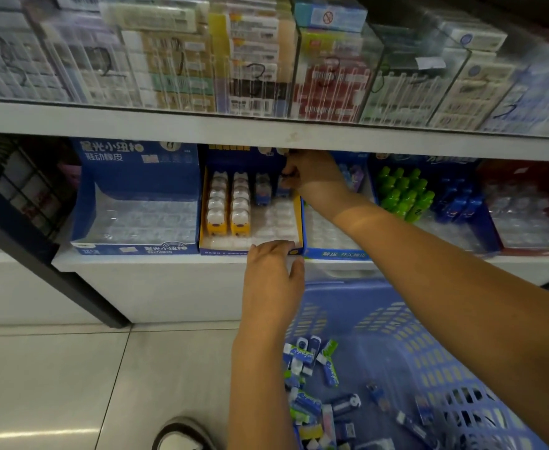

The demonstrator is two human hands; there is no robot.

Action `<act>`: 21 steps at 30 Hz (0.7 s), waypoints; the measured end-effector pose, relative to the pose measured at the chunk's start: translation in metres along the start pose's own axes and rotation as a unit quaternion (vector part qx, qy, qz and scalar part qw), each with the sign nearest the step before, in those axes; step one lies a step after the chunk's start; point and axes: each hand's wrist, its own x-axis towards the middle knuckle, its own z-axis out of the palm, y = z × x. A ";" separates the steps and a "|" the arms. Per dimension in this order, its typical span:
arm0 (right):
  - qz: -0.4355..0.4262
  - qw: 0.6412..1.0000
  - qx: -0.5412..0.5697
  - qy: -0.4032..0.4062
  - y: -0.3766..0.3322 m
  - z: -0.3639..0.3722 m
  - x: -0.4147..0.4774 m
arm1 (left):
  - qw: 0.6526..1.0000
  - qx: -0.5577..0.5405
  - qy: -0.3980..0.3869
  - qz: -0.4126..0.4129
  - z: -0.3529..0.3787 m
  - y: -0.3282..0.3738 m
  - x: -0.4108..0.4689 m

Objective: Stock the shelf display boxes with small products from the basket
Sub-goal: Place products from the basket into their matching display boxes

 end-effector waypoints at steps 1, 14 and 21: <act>0.008 1.000 -0.009 0.002 -0.001 0.001 0.001 | 1.000 -0.001 -0.004 -0.001 0.000 0.000 0.001; 0.011 0.993 0.115 0.003 0.064 -0.017 -0.170 | 0.993 -0.105 -0.045 0.002 0.008 0.040 -0.009; 0.220 0.869 0.054 -0.440 0.169 0.080 -0.274 | 0.911 0.095 -0.399 -0.033 0.129 0.022 -0.066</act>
